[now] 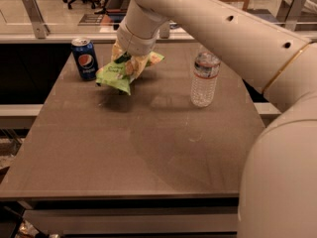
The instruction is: Move green rice chip bag near pepsi can
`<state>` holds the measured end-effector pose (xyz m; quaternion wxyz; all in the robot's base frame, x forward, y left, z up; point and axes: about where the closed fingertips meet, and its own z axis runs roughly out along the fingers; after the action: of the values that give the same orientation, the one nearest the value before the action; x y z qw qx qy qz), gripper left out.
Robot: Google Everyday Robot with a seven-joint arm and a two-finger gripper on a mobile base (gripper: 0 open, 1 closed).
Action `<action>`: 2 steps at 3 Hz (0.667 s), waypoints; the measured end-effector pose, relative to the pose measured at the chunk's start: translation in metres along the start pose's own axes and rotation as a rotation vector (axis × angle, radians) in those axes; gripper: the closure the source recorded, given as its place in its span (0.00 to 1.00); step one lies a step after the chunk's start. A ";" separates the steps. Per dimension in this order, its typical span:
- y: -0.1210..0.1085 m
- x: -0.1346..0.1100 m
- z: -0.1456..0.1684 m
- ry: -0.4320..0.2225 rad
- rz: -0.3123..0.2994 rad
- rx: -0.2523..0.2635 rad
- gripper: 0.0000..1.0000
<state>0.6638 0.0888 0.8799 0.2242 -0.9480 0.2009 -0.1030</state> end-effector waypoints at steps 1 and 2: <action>0.000 -0.001 0.003 -0.003 -0.003 -0.002 0.82; 0.000 -0.002 0.005 -0.006 -0.004 -0.004 0.58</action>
Offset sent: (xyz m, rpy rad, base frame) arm 0.0000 0.0013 -0.0024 -0.0012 0.0023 0.0030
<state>0.6634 0.0914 0.8757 0.2228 -0.9491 0.1987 -0.1004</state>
